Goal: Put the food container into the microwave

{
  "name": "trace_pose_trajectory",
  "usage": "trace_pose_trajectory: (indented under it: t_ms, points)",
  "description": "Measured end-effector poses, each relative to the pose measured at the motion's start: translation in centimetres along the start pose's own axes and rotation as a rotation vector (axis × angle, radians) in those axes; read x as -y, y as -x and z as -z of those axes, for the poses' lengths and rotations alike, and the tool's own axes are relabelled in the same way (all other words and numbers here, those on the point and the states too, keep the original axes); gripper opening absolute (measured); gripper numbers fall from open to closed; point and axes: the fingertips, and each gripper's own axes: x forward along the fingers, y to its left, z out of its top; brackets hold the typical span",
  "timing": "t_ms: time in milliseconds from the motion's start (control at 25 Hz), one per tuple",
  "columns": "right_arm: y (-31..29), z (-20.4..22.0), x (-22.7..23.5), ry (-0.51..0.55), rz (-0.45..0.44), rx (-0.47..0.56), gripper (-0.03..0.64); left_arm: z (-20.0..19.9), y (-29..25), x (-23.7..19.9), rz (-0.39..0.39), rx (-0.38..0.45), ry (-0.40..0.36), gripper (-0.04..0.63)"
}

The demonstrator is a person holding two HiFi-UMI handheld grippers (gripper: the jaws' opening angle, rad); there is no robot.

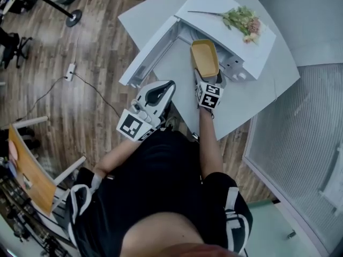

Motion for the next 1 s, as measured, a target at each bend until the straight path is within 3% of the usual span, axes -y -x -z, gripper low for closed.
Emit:
trace_pose_trajectory:
  t_ms: [120, 400, 1000]
  points:
    - [-4.0, -0.4, 1.2, 0.001, 0.039, -0.017, 0.469, 0.6, -1.6, -1.8, -0.003, -0.02, 0.042, 0.025]
    - [-11.5, -1.9, 4.0, 0.005, 0.103, -0.018, 0.471, 1.6, -4.2, -5.0, 0.003, -0.036, 0.056, 0.025]
    - [-18.1, -2.5, 6.7, -0.017, 0.168, -0.021, 0.471, 3.1, -5.8, -8.1, 0.008, -0.071, 0.08, 0.025]
